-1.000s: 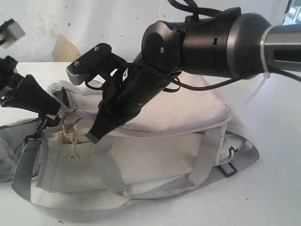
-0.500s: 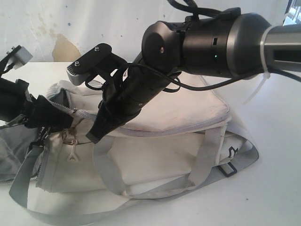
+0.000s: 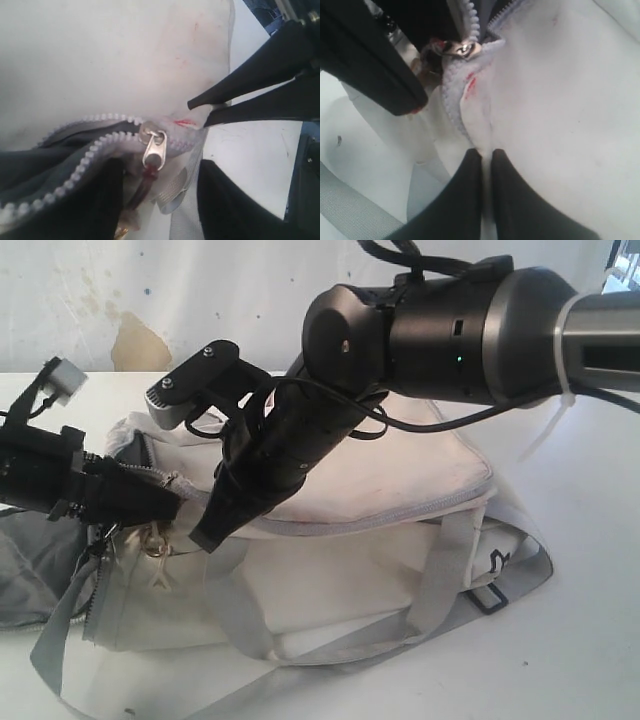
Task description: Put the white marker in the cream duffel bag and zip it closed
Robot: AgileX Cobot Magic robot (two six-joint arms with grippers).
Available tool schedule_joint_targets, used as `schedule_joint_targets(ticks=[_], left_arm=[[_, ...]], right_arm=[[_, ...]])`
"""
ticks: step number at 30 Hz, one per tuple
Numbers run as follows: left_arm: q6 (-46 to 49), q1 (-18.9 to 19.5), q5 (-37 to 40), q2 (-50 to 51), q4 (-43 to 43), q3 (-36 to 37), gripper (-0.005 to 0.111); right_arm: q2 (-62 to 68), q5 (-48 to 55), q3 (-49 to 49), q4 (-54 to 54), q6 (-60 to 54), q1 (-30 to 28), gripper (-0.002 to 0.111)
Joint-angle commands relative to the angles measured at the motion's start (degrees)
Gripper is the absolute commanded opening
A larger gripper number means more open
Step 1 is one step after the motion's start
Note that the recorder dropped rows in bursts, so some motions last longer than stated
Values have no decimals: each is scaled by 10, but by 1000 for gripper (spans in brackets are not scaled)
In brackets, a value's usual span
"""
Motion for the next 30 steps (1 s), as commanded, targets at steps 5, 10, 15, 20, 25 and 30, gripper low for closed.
schedule_joint_targets(ticks=[5, 10, 15, 20, 25, 30], left_arm=[[7, -1, 0, 1, 7, 4, 45], [11, -1, 11, 1, 17, 4, 39], [9, -1, 13, 17, 1, 4, 27], [5, -1, 45, 32, -55, 4, 32], [33, -1, 56, 32, -88, 4, 35], [36, -1, 56, 32, -76, 4, 26]], right_arm=[[-19, 10, 2, -5, 1, -4, 0], [-29, 0, 2, -6, 1, -4, 0], [-29, 2, 2, -1, 1, -2, 0], [-29, 10, 2, 0, 1, -1, 0], [-29, 11, 2, 0, 1, -1, 0], [-29, 11, 2, 0, 1, -1, 0]])
